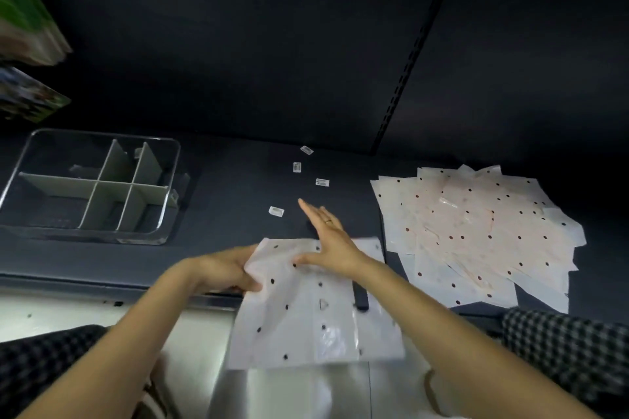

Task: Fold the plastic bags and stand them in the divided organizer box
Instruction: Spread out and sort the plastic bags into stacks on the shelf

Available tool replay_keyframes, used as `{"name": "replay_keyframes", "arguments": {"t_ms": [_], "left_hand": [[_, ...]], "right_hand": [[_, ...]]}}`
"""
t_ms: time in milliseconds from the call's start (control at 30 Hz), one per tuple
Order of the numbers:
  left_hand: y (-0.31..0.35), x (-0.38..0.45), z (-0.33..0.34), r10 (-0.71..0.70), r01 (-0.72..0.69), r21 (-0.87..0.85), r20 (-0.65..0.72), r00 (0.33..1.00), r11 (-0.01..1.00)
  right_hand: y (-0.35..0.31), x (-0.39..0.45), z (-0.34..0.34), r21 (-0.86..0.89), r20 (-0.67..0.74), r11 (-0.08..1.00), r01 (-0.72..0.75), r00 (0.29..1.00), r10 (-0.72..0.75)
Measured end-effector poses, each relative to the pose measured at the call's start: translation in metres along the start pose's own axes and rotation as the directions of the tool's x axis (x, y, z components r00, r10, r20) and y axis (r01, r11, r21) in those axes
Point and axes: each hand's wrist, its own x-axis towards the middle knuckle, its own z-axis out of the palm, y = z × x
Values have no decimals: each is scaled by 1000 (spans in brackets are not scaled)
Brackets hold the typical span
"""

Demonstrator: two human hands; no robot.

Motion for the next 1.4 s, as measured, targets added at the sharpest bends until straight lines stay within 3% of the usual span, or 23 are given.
{"name": "replay_keyframes", "arguments": {"t_ms": [67, 100, 167, 200, 233, 300, 333, 367, 400, 467, 533, 633, 733, 800, 933, 1000, 1200, 1333, 1400], "left_hand": [[4, -8, -22, 5, -14, 103, 87, 996, 995], [7, -10, -32, 3, -13, 152, 65, 998, 988], [10, -9, -49, 16, 19, 237, -143, 990, 971], [10, -6, -54, 61, 32, 282, -315, 947, 959], [9, -1, -58, 136, 55, 351, -497, 857, 935], [3, 8, -58, 358, 152, 521, -743, 566, 840], [0, 12, -54, 466, 178, 589, -761, 451, 788], [-5, 18, -49, 543, 179, 644, -738, 401, 744], [-9, 24, -40, 584, 169, 688, -700, 411, 706], [-22, 35, -20, 536, 188, 739, -616, 577, 647], [-41, 43, -2, 332, 278, 749, -551, 766, 602], [-73, 50, 5, 123, 328, 770, -462, 878, 547], [-80, 55, -2, 98, 333, 816, -424, 900, 473], [-76, 62, -8, 85, 336, 823, -417, 905, 459], [-70, 74, -19, 96, 340, 827, -423, 901, 447], [-66, 79, -24, 93, 354, 835, -428, 899, 420], [-57, 85, -40, 56, 384, 823, -445, 894, 418], [-54, 83, -33, 64, 401, 805, -473, 879, 437], [-51, 80, -19, 153, 346, 800, -470, 869, 491]], "right_hand": [[0, 10, 3, -8, 141, 1000, -11, 990, 12], [-3, 16, 5, 58, 197, 998, -36, 980, 24], [-9, 27, 14, 229, 232, 965, -125, 970, 70], [-12, 34, 20, 304, 192, 938, -168, 975, 112], [-14, 41, 27, 376, 143, 900, -222, 973, 181], [-17, 56, 39, 539, 31, 793, -283, 948, 317], [-19, 64, 44, 601, -4, 744, -292, 930, 368], [-19, 74, 48, 638, -26, 706, -306, 908, 418], [-19, 82, 51, 647, -47, 690, -324, 887, 460], [-18, 97, 54, 650, -84, 680, -339, 857, 508], [-16, 106, 53, 653, -126, 682, -330, 841, 527], [-1, 97, 35, 628, -210, 729, -272, 843, 495], [43, 60, -5, 352, -415, 896, -271, 813, 409], [86, 26, -38, 135, -537, 920, -367, 754, 379], [169, -45, -91, -11, -612, 713, -702, 568, 550], [196, -72, -100, -1, -583, 631, -776, 514, 630], [208, -92, -94, 179, -692, 721, -670, 435, 576], [180, -88, -88, 220, -719, 839, -498, 499, 484], [156, -77, -79, 240, -711, 875, -420, 538, 453]]}}
